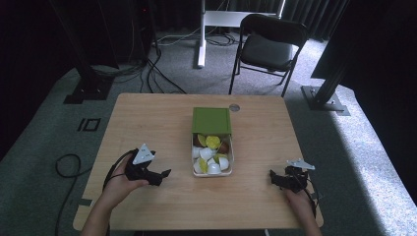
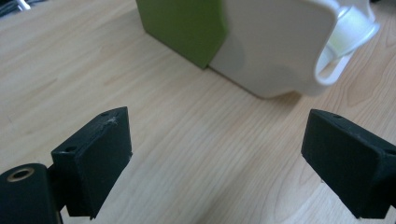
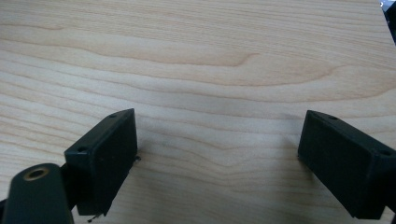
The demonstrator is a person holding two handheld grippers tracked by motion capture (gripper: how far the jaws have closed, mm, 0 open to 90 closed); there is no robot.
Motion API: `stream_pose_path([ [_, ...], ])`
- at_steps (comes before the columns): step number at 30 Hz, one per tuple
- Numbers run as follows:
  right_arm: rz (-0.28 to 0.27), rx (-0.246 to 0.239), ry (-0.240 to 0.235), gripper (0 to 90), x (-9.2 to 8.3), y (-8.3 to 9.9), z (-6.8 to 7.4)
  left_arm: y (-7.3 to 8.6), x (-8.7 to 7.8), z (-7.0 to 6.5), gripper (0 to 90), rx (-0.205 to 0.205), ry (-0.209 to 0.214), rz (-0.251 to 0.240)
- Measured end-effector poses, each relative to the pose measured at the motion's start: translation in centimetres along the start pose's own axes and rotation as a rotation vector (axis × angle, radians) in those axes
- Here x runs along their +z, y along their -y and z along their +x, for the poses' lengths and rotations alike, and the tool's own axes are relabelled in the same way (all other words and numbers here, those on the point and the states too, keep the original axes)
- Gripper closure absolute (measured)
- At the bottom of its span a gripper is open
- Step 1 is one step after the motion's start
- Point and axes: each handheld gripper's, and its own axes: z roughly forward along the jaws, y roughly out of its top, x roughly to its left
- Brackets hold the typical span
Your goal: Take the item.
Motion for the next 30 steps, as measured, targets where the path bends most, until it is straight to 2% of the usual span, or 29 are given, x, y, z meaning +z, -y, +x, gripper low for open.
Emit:
stream_pose_path([
  [10,0.000,0.000,0.000,11.3,0.0,0.0,0.0,-2.9,0.0,-0.6,9.7,0.051,0.020,-0.034],
  [17,0.000,0.000,0.000,11.3,0.0,0.0,0.0,-4.9,0.4,-1.6,9.8,0.079,0.062,-0.068],
  [22,0.000,0.000,0.000,11.4,0.0,0.0,0.0,-6.1,1.0,-2.4,9.8,0.118,0.082,-0.066],
  [30,0.000,0.002,0.000,11.3,0.0,0.0,0.0,-7.5,2.1,-3.7,9.9,0.153,0.119,-0.066],
])
